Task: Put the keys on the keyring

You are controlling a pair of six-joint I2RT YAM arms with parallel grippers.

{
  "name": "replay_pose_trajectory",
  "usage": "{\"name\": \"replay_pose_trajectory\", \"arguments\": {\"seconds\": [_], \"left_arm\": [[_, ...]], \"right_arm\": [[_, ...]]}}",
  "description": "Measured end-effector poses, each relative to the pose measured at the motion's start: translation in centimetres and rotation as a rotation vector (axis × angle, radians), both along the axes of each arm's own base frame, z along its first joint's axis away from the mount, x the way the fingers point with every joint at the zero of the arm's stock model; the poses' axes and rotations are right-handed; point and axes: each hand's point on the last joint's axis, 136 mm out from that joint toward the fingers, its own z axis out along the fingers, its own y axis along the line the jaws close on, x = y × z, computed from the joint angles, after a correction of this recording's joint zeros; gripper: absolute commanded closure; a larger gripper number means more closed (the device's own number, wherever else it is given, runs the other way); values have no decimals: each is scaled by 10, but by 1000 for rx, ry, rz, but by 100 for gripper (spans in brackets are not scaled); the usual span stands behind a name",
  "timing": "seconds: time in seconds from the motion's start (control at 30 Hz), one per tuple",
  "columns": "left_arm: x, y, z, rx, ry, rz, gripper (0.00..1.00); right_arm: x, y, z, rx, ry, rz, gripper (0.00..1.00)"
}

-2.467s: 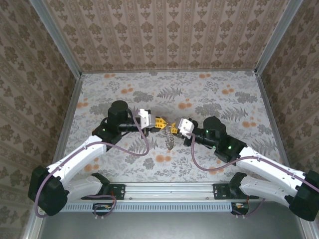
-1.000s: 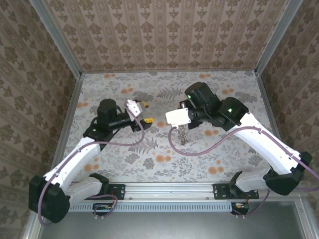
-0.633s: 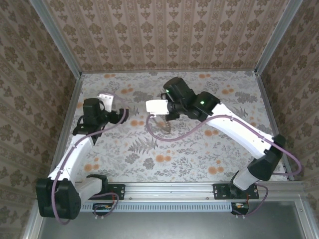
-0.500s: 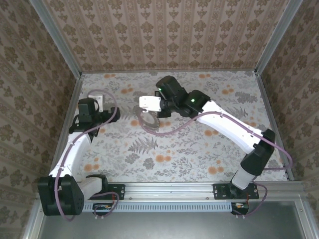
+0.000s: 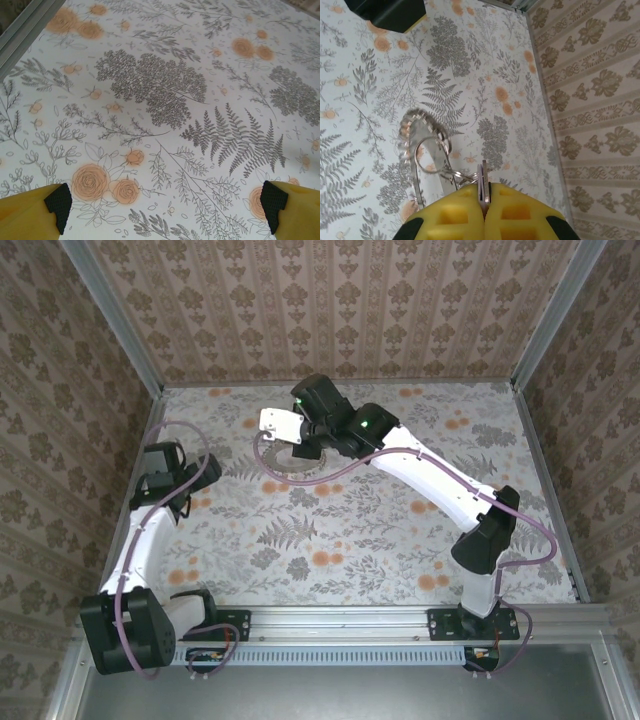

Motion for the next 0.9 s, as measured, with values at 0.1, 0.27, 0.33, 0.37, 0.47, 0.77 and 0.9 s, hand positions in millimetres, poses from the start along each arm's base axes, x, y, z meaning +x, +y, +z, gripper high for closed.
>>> {"name": "replay_pose_trajectory", "arguments": {"seconds": [0.1, 0.27, 0.33, 0.37, 0.47, 0.77, 0.9], "left_arm": [[-2, 2, -3, -9, 14, 23, 0], [-9, 11, -9, -36, 47, 77, 0], [-10, 20, -10, -51, 49, 117, 0], [-11, 23, -10, -58, 48, 133, 0], [-12, 32, -10, -67, 50, 169, 0], [-16, 35, -21, -60, 110, 183, 0], [-15, 32, -25, -60, 125, 172, 0]], "right_arm": [[0, 6, -2, 42, 25, -28, 100], [-5, 25, -12, 98, 72, -57, 100], [-5, 33, -19, 116, 107, -73, 100], [-4, 37, -22, 128, 122, -79, 100], [0, 46, -38, 169, 195, -114, 100], [51, 28, -100, 292, 374, -307, 100], [86, -3, -128, 295, 405, -409, 100]]}}
